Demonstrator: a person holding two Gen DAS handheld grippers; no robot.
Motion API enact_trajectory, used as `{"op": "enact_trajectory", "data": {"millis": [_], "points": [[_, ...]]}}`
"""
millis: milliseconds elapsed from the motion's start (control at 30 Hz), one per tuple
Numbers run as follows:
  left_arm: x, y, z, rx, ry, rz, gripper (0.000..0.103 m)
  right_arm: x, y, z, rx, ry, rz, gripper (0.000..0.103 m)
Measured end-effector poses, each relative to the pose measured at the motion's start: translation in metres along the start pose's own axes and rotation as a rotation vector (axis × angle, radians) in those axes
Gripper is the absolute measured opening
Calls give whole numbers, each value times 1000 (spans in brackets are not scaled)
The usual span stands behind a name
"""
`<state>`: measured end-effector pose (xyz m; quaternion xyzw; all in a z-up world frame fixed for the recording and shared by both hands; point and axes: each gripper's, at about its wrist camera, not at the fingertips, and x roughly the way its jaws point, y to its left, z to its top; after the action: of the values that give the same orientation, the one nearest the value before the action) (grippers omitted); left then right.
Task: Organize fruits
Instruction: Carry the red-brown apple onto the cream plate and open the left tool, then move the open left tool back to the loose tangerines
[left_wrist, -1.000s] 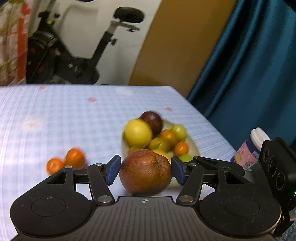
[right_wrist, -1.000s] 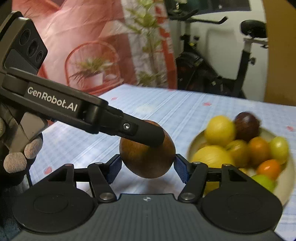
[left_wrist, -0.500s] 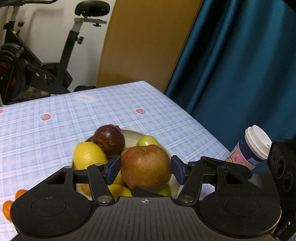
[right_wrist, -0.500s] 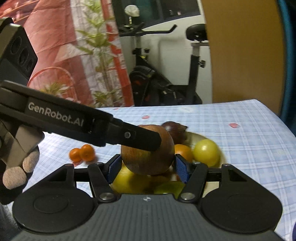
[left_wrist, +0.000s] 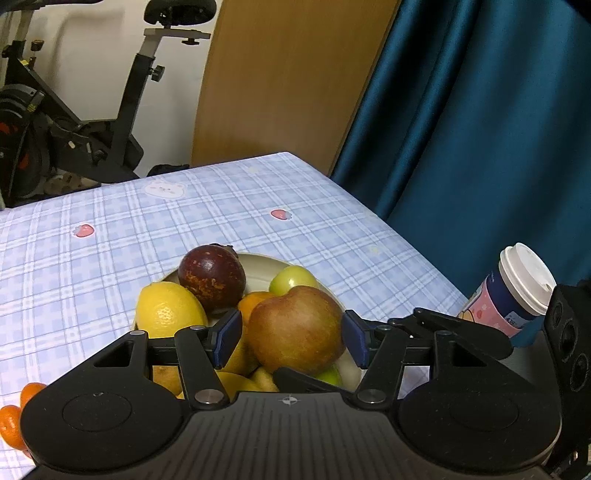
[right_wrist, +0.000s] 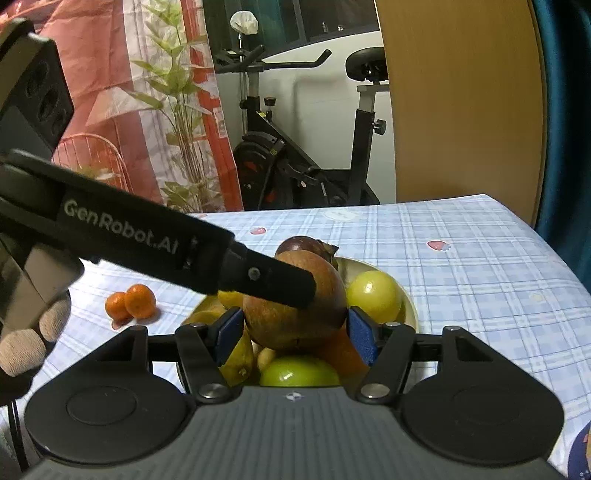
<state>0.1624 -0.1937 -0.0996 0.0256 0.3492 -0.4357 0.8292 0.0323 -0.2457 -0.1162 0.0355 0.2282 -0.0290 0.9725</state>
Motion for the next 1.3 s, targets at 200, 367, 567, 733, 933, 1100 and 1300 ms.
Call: {"op": "enact_trajectory", "data": {"millis": [200,367,567,733,933,1100,1300], "points": [[-11,10,2,-42,-26,38,63,-3,3,-2,-12,6,-17,66],[-27,21,1,-64,-52,67,63,-6,6,-1,-29,1,-48,72],[-64,52,2,-93,-103,103,63,-17,8,3,-42,-47,-65,72],[-103,87,-3,-136,-130,181,63,-22,14,15,-32,-95,-28,72],[-141,116,-25,-169,-161,288,71,-12,37,29,-66,-106,67,72],[-136,129,-50,-122,-146,354,70,12,70,34,-122,-62,152,63],[-135,155,-80,-219,-167,341,64,51,114,33,-242,15,231,52]]}}
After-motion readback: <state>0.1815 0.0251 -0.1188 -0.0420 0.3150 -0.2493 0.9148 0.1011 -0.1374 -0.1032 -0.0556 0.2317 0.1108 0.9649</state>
